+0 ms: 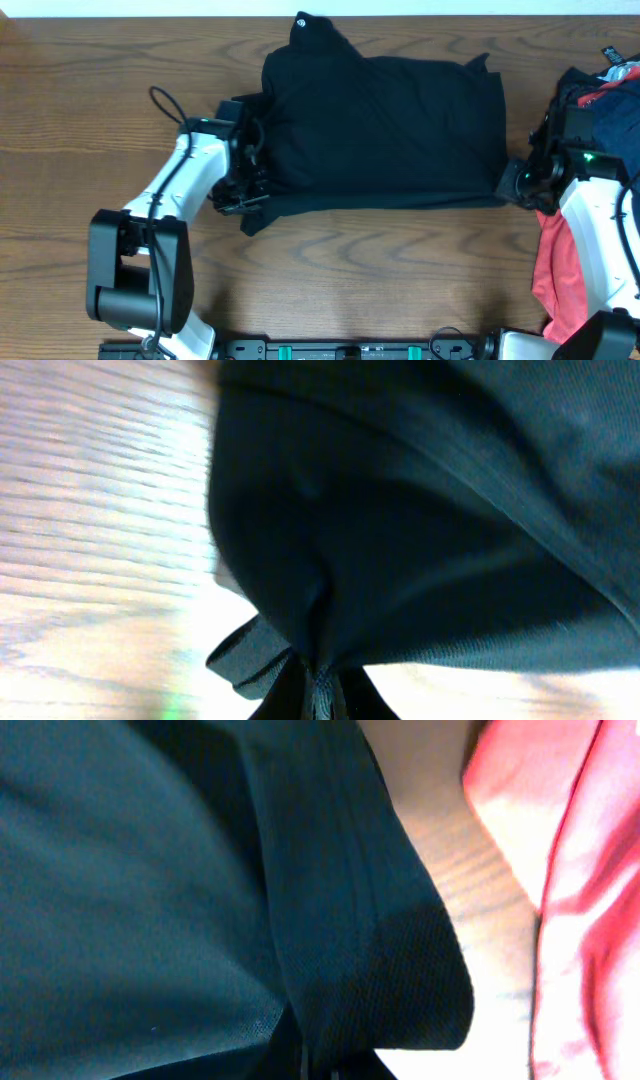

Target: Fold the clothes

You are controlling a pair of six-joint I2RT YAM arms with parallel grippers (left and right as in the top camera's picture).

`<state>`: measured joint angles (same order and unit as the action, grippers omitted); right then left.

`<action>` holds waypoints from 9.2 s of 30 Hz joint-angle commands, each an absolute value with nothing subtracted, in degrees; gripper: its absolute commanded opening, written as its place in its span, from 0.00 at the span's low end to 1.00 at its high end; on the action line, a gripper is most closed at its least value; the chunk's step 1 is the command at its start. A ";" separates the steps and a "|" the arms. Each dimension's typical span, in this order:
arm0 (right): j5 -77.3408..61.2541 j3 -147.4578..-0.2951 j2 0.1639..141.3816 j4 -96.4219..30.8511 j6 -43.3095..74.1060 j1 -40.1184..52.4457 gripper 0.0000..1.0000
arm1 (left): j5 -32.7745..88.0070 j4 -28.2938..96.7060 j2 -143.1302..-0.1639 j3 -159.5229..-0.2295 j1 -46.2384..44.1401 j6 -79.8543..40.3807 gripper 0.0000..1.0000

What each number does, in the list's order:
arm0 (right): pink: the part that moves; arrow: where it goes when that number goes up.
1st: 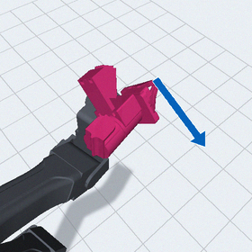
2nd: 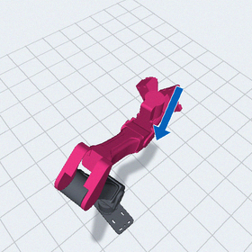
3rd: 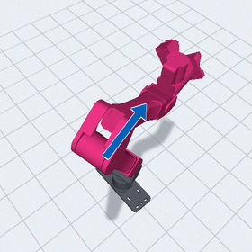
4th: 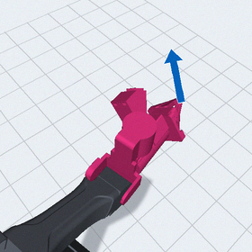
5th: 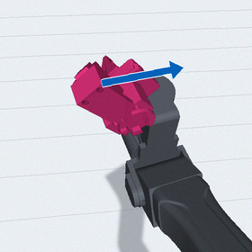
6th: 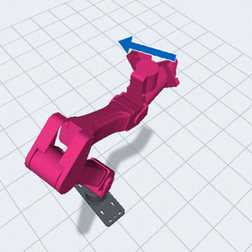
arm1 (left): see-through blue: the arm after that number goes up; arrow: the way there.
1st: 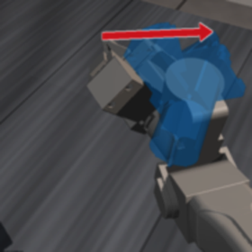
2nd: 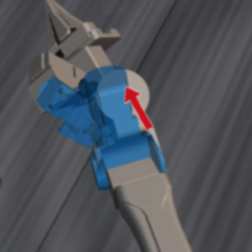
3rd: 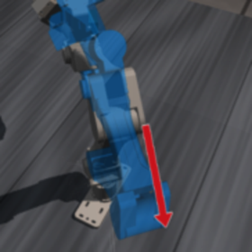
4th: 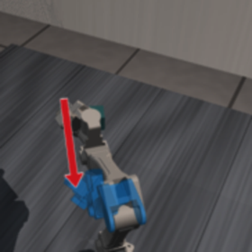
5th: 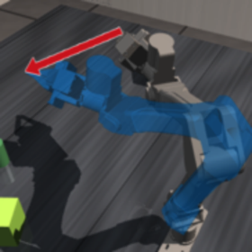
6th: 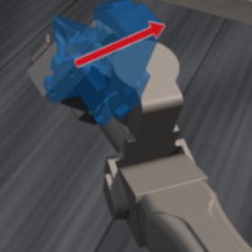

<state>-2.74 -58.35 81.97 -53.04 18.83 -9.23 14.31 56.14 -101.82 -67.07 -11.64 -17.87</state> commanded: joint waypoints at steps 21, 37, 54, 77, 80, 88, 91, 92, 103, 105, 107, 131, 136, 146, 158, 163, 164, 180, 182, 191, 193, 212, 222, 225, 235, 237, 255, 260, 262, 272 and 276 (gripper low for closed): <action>-3.20 -45.32 81.21 -48.97 24.16 -8.93 0.01 | 11.35 52.03 -80.68 -45.84 -17.61 -25.39 0.06; -2.61 -40.12 80.47 -46.26 28.16 -8.93 0.02 | 11.38 52.82 -79.92 -44.88 -17.61 -25.43 0.06; -0.58 -40.18 71.61 -45.63 27.14 -8.93 0.01 | 10.85 51.20 -69.52 -45.45 -17.61 -25.39 0.06; -0.01 -40.05 55.22 -57.58 30.20 -8.93 0.01 | 9.65 64.16 -50.59 -45.58 -17.61 -26.52 0.06; -0.03 -39.66 55.09 -59.29 30.20 -8.93 0.01 | 10.04 64.60 -50.57 -45.06 -17.93 -27.03 0.06; -0.05 -37.60 55.11 -56.05 29.06 -8.93 0.01 | 9.41 60.93 -51.44 -44.10 -20.08 -28.42 0.06; -0.05 -37.60 55.11 -54.54 28.51 -8.93 0.01 | 9.39 58.24 -53.60 -44.10 -20.08 -28.42 0.06; -0.05 -37.63 55.11 -54.08 27.86 -8.93 0.01 | 9.39 57.52 -54.54 -44.10 -20.08 -28.40 0.06; 1.72 -40.45 57.23 -52.66 24.80 -8.93 0.02 | 5.34 51.90 -60.62 -48.75 -20.08 -28.03 0.06; 1.72 -41.19 58.37 -52.45 24.80 -8.93 0.02 | 4.67 51.94 -60.62 -50.28 -20.05 -27.49 0.06; 1.72 -41.91 59.40 -51.64 24.82 -8.93 0.01 | 4.10 51.88 -60.62 -51.81 -20.05 -26.63 0.06; 1.48 -55.31 85.08 -46.65 26.46 0.14 0.02 | 0.14 38.11 -72.90 -54.13 -18.22 -25.15 0.06; 1.72 -55.31 88.31 -43.66 28.99 3.70 0.02 | 0.12 37.06 -74.61 -54.13 -15.53 -24.49 0.06; 3.70 -55.29 88.51 -41.52 30.20 4.40 0.01 | 0.23 33.67 -83.07 -54.13 -12.93 -24.05 0.06; 5.78 -55.29 91.64 -37.34 30.55 3.29 0.01 | 0.60 28.08 -85.27 -54.13 -12.93 -23.35 0.06; 5.76 -55.31 96.86 -33.85 29.91 3.42 0.01 | 0.58 24.88 -86.21 -54.13 -12.93 -22.52 0.06; 5.76 -55.31 97.73 -32.80 29.89 3.42 0.01 | 0.58 24.03 -86.41 -54.13 -12.93 -22.52 0.06; 5.80 -59.29 98.50 -23.83 29.58 3.38 0.07 | 0.56 17.93 -86.54 -54.13 -12.93 -22.52 0.22; 5.82 -59.29 98.54 -22.28 30.15 3.38 0.38 | 0.56 17.63 -86.54 -54.13 -12.93 -22.52 0.22; 6.17 -59.81 98.59 -19.11 27.22 3.22 0.99 | 1.10 18.09 -86.56 -54.13 -12.93 -22.52 0.22; 5.80 -62.41 98.59 -21.76 23.81 3.22 0.99 | 3.03 18.06 -86.48 -54.22 -12.93 -21.89 0.22; 4.60 -92.27 101.45 -60.14 18.13 3.60 0.99 | 3.86 40.23 -90.78 -74.39 -13.04 -17.58 0.22; 2.35 -106.00 116.77 -71.83 14.66 3.73 0.99 | 5.52 51.77 -105.71 -92.12 -13.04 -14.24 0.22; 2.09 -111.57 119.00 -74.39 13.56 3.77 0.99 | 5.54 53.95 -110.00 -99.04 -13.04 -13.45 0.23; 1.98 -115.44 120.36 -78.04 11.84 3.57 0.99 | 6.98 62.26 -124.97 -119.31 -13.04 -12.01 0.26; 2.09 -115.44 120.84 -78.06 11.70 3.29 0.99 | 7.09 63.26 -127.33 -121.10 -13.04 -11.88 0.27; 1.89 -115.44 129.78 -79.22 11.05 2.13 0.99 | 9.15 63.33 -133.27 -123.09 -10.11 -8.73 0.43; 1.91 -115.44 129.78 -80.23 10.59 2.37 0.99 | 13.41 61.73 -136.20 -123.15 -9.54 -5.69 0.61; 1.91 -115.44 129.78 -80.88 10.59 2.37 0.99 | 16.10 60.36 -136.57 -123.20 -9.54 -3.46 0.66; 2.11 -115.44 129.78 -82.81 9.98 2.94 0.99 | 16.67 45.76 -136.64 -123.20 -8.75 -2.61 0.72; 2.13 -115.44 129.78 -83.81 10.00 3.05 0.99 | 15.62 39.53 -136.88 -123.20 -8.69 -4.16 0.72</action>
<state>1.93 -114.80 129.95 -83.48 10.98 2.52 16.19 40.91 -137.08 -122.08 -9.13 -4.05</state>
